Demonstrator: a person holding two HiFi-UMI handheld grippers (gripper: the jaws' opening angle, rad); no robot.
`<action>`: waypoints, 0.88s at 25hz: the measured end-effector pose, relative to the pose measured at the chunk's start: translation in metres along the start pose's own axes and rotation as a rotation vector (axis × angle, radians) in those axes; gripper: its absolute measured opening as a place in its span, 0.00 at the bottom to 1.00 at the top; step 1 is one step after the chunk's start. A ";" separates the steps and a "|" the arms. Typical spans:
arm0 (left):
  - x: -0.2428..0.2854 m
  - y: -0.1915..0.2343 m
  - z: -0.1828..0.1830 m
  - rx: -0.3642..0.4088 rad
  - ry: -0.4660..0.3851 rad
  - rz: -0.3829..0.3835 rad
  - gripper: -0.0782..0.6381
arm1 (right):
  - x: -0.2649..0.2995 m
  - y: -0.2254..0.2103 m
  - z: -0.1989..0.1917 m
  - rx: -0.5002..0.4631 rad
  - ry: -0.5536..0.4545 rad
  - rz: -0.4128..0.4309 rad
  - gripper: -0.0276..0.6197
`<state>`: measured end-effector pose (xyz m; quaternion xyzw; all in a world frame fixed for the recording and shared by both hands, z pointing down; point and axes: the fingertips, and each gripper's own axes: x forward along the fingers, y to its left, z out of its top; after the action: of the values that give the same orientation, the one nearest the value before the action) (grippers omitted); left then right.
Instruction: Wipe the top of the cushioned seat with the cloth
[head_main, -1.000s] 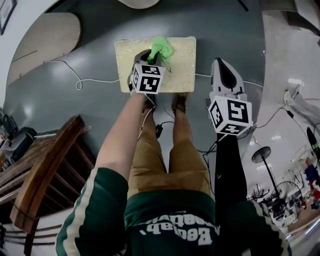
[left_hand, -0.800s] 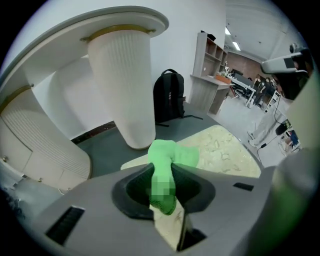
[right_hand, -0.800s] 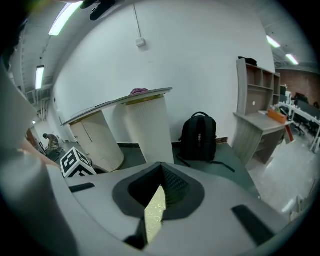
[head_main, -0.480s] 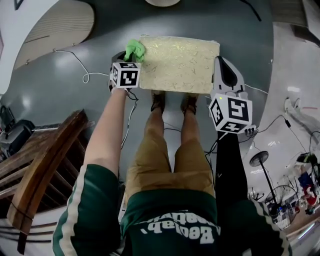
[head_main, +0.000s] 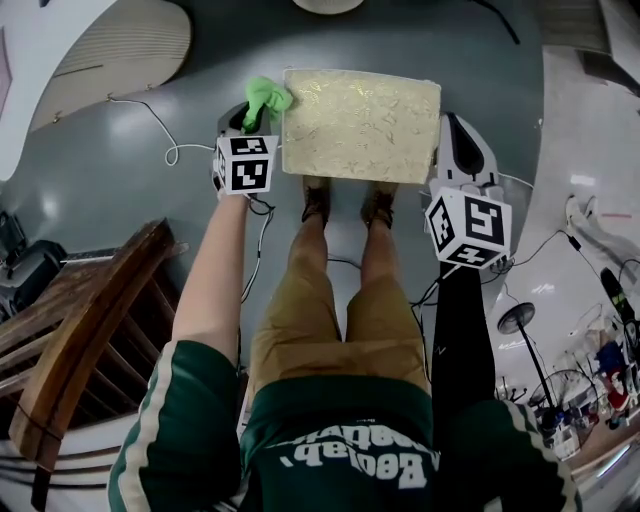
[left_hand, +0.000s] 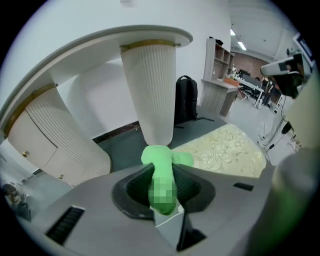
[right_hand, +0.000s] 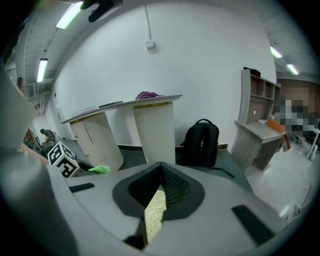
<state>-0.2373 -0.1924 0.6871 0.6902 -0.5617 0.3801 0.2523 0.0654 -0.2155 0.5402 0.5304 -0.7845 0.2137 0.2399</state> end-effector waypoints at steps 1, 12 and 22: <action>-0.008 -0.008 0.012 0.001 -0.036 -0.010 0.25 | -0.004 -0.003 -0.001 0.002 -0.001 -0.007 0.05; -0.040 -0.203 0.084 0.027 -0.208 -0.278 0.25 | -0.043 -0.054 -0.018 0.044 -0.019 -0.043 0.05; -0.008 -0.339 0.066 0.135 -0.108 -0.399 0.25 | -0.079 -0.099 -0.042 0.106 -0.029 -0.053 0.05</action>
<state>0.1055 -0.1576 0.6687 0.8224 -0.3997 0.3219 0.2455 0.1894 -0.1670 0.5343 0.5659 -0.7613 0.2408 0.2054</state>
